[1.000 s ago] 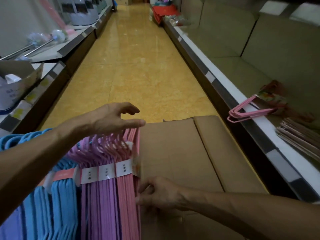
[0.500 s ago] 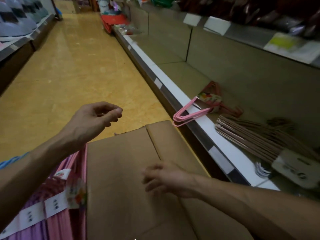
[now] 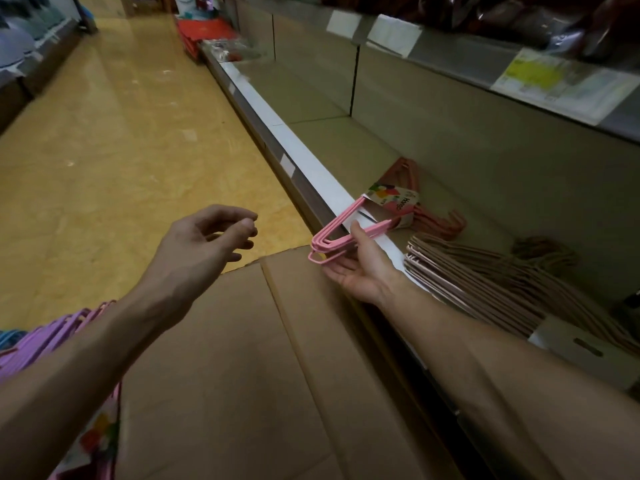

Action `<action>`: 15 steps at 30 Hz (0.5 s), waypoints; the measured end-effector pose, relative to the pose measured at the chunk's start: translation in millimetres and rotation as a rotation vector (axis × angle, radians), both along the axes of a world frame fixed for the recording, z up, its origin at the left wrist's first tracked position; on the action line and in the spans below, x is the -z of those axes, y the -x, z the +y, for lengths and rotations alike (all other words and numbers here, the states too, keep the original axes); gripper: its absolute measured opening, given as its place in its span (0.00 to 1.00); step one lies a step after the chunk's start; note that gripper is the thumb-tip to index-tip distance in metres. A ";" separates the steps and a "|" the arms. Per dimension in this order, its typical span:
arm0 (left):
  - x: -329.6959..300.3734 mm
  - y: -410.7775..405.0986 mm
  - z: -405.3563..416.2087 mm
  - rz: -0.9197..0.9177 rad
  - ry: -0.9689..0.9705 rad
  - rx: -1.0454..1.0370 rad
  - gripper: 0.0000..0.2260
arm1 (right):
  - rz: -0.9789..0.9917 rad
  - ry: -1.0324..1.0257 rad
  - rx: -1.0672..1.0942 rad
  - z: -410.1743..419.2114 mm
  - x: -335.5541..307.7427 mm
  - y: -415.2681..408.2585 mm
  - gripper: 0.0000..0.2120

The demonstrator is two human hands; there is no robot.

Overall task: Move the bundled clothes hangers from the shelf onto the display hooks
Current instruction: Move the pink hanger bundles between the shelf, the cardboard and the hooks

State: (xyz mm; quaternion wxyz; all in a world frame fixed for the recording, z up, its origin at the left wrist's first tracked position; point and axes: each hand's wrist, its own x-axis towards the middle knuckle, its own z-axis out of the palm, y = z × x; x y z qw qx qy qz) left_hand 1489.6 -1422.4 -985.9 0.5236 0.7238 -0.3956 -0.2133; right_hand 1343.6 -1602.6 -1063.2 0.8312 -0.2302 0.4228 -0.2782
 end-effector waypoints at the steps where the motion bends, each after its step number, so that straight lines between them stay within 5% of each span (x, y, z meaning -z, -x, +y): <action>1: 1.1 1.1 -1.3 0.003 -0.005 0.001 0.07 | -0.025 -0.006 0.007 -3.3 -0.4 -3.0 0.22; 8: 9.5 7.9 -6.8 0.027 -0.084 0.009 0.07 | 0.038 0.045 0.101 -7.5 -2.6 -28.1 0.12; 15: 7.5 6.9 -4.8 0.015 -0.112 0.022 0.08 | 0.081 0.073 0.197 -10.5 -7.3 -28.5 0.14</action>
